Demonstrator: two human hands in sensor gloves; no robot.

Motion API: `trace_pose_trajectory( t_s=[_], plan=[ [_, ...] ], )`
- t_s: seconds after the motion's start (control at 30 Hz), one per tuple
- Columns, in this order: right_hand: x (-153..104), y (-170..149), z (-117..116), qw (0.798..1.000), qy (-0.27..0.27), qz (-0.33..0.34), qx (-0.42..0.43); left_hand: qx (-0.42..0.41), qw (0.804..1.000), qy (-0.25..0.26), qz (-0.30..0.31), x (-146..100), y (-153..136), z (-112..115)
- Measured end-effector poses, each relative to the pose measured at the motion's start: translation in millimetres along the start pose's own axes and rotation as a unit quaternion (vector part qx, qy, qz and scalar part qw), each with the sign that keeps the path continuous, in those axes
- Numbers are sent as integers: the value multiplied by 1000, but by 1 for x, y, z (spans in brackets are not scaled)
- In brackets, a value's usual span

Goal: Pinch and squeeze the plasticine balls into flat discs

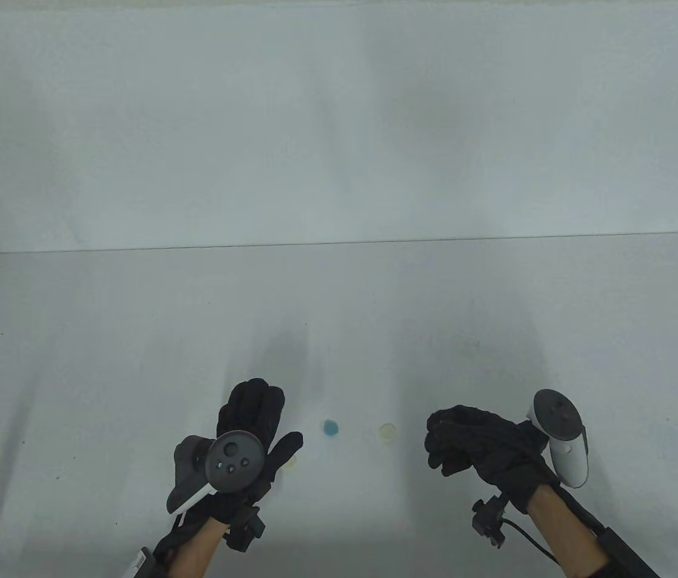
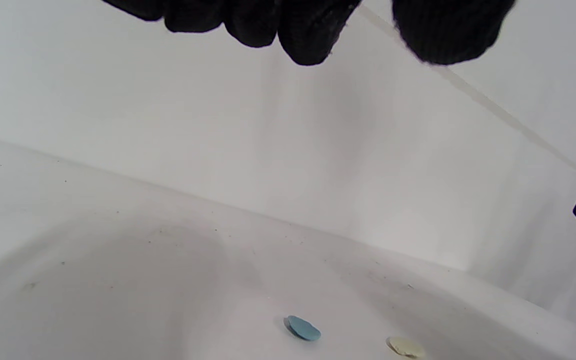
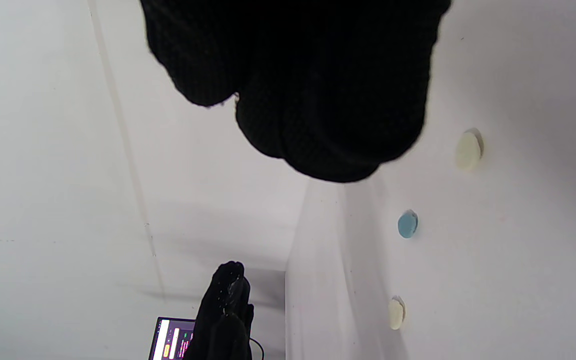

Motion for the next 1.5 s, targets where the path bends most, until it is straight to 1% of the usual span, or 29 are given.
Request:
trace_pose_trajectory(
  t_s=[0.13, 0.2, 0.23, 0.27, 0.4, 0.47, 0.5, 0.67, 0.77, 0.87, 0.9, 0.97, 1.03, 1.07, 1.13, 1.2, 1.3, 1.5],
  plan=[
    [-1, 5, 1, 999, -20, 13, -36, -2, 1000, 1, 1, 0, 0, 0],
    [-2, 4, 1, 999, -21, 13, -39, 0, 1000, 2, 2, 0, 0, 0],
    [-3, 2, 2, 999, -37, 7, -31, -1, 1000, 3, 2, 0, 0, 0],
    [-3, 0, 3, 999, -42, -1, -22, -1, 1000, 3, 2, 0, 0, -1],
    [-2, -11, 4, 999, -4, -19, 50, 1, 1000, 1, 0, 0, -1, 0],
    [-3, -13, 4, 996, -11, -21, 84, -1, 1000, 1, 0, 0, -1, 0],
    [-2, -13, 5, 996, -16, -22, 86, -1, 1000, 0, 0, 0, -1, 1],
    [-4, -10, 10, 997, -48, -20, 63, -2, 1000, 0, 0, 0, -1, 1],
    [-5, -5, 9, 998, -46, -11, 47, 0, 1000, -4, 0, 0, -1, 2],
    [-5, 0, 9, 998, -64, -6, 15, -1, 1000, -3, 0, 0, -1, 2],
    [-5, 0, 9, 998, -57, -6, 15, -1, 1000, -4, 0, 1, -1, 2],
    [-7, -2, 9, 997, -70, -12, 21, 1, 1000, -4, -1, 0, -1, 2],
    [-7, -4, 9, 998, -61, -13, 30, 0, 1000, -2, -1, 0, -1, 1],
    [-6, -7, 8, 998, -41, -17, 51, -1, 1000, -3, -2, 0, -2, 2],
    [-5, -11, 7, 997, -22, -23, 72, 1, 1000, -8, -2, 1, -2, 3],
    [-5, -12, 7, 997, -34, -29, 70, 1, 1000, -8, -1, 1, -2, 3],
    [-3, -11, 7, 997, -28, -26, 70, 0, 1000, -9, -2, 1, -3, 4],
    [-3, -4, 7, 997, -33, -5, 67, 1, 1000, -15, -1, 2, -3, 6]
  ],
)
Point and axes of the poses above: the tracker on the back of each hand, its own y axis roughly to the thumb side, its own x axis roughly from the wrist to the fingertips, z = x × y, the point moved 2 cm from there along x, roughly from the wrist to the fingertips, and after that the axes turned 3 degrees about z, right-handed, at the moved point
